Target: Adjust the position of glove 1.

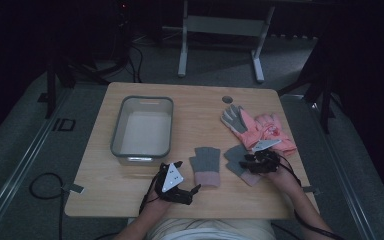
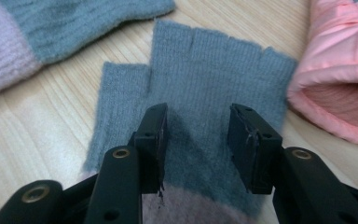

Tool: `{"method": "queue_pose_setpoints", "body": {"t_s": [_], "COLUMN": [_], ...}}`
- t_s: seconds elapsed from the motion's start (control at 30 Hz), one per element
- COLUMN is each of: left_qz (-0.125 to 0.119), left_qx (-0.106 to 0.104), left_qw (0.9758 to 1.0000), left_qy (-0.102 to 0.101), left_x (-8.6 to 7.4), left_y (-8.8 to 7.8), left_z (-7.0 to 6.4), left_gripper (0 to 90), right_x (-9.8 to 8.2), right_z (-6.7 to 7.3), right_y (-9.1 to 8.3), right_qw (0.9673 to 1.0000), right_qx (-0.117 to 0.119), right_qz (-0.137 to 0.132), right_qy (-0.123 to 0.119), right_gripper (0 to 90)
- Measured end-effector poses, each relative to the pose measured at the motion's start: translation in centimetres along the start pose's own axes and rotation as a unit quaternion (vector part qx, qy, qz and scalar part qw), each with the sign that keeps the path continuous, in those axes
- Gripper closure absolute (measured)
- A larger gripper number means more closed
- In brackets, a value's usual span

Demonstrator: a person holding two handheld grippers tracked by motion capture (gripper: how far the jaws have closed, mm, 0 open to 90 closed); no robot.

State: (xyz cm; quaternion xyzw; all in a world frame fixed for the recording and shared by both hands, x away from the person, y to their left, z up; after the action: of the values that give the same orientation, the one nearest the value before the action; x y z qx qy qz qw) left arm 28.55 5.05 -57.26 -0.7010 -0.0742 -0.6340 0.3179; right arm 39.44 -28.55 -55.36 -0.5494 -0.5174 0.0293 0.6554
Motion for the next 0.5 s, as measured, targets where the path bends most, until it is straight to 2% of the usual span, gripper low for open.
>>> {"method": "queue_pose_setpoints", "body": {"t_s": [0.1, 0.13, 0.3, 0.33, 0.37, 0.4, 0.5], "left_qz": [0.000, 0.001, 0.002, 0.001, 0.002, 0.002, 0.003], "left_qx": [0.000, 0.001, 0.001, 0.002, 0.002, 0.002, 0.003], "left_qw": [1.0000, 1.0000, 1.0000, 1.0000, 1.0000, 0.9999, 0.9999], "left_qy": [0.002, 0.005, 0.009, 0.009, 0.009, 0.010, 0.011], "left_x": [0.0, 0.0, 0.0, 0.0, 0.0, 0.0, 0.0], "left_y": [0.0, 0.0, 0.1, 0.1, 0.1, 0.1, 0.1], "left_z": [-0.1, -0.1, -0.2, -0.2, -0.2, -0.2, -0.3], "left_gripper": [1.1, 1.1, 1.1, 1.1, 1.1, 1.1, 1.1], "right_x": [-0.1, -0.2, 0.1, 0.2, 0.5, 0.5, 1.1], "right_z": [0.2, 0.4, 1.5, 1.7, 2.1, 2.1, 2.6], "right_y": [0.0, -0.1, -0.5, -0.8, -1.7, -1.7, -3.9], "right_qw": [1.0000, 1.0000, 0.9997, 0.9998, 0.9995, 0.9995, 0.9975], "right_qx": [-0.001, -0.001, -0.017, -0.015, -0.031, -0.031, -0.061], "right_qz": [-0.002, -0.001, 0.011, 0.010, 0.004, 0.004, -0.013], "right_qy": [0.000, 0.000, -0.014, -0.005, 0.008, 0.008, 0.033], "right_gripper": [68.4, 76.8, 82.6, 84.7, 84.9, 84.9, 85.2]}}
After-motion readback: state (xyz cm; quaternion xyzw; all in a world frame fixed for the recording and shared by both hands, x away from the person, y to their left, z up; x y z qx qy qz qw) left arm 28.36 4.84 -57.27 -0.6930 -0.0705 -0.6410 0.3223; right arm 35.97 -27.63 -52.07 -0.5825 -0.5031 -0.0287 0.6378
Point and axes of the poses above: each handheld gripper's, and its own axes: y roughly forward along the jaws, x roughly out of its top, z roughly to its left, the point moved 1 cm from there along y, roughly forward along the jaws, and after that the axes turned 9 degrees about -x, right-handed, at the moved point
